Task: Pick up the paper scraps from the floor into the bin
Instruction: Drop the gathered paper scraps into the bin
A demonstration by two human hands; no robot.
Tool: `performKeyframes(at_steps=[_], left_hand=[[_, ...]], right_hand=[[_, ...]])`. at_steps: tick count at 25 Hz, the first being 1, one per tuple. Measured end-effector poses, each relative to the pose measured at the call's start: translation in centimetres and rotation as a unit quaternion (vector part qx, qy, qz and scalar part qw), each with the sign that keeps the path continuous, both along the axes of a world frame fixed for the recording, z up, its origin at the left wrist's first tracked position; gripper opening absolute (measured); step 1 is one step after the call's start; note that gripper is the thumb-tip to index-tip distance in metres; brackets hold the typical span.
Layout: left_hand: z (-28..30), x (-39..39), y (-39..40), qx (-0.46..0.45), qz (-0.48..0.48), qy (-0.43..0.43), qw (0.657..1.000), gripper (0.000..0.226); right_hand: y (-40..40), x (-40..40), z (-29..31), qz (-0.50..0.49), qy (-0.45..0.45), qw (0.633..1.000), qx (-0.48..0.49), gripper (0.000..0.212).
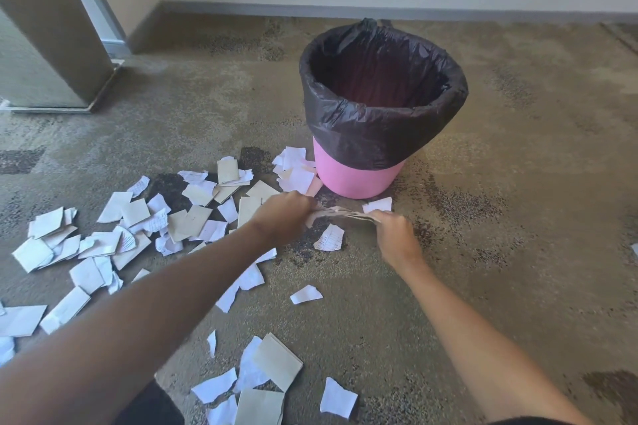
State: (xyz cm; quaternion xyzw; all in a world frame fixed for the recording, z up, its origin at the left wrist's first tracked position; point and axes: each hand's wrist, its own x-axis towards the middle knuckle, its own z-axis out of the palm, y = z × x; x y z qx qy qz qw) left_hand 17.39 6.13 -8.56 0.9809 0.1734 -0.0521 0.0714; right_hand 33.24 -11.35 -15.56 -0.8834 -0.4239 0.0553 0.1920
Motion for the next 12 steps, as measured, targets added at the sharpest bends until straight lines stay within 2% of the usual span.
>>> performKeyframes(at_steps=[3, 7, 12], left_hand=[[3.9, -1.4, 0.4, -0.063, 0.003, -0.084, 0.995, 0.019], [9.1, -3.7, 0.2, -0.13, 0.033, -0.247, 0.96, 0.019], [14.7, -4.2, 0.2, -0.181, 0.115, -0.359, 0.908, 0.027]], right_hand=[[-0.8, -0.3, 1.3, -0.082, 0.123, 0.98, 0.131, 0.022], [-2.6, -0.9, 3.5, -0.141, 0.238, 0.944, 0.181, 0.01], [-3.8, -0.8, 10.4, -0.177, 0.308, 0.887, 0.295, 0.022]])
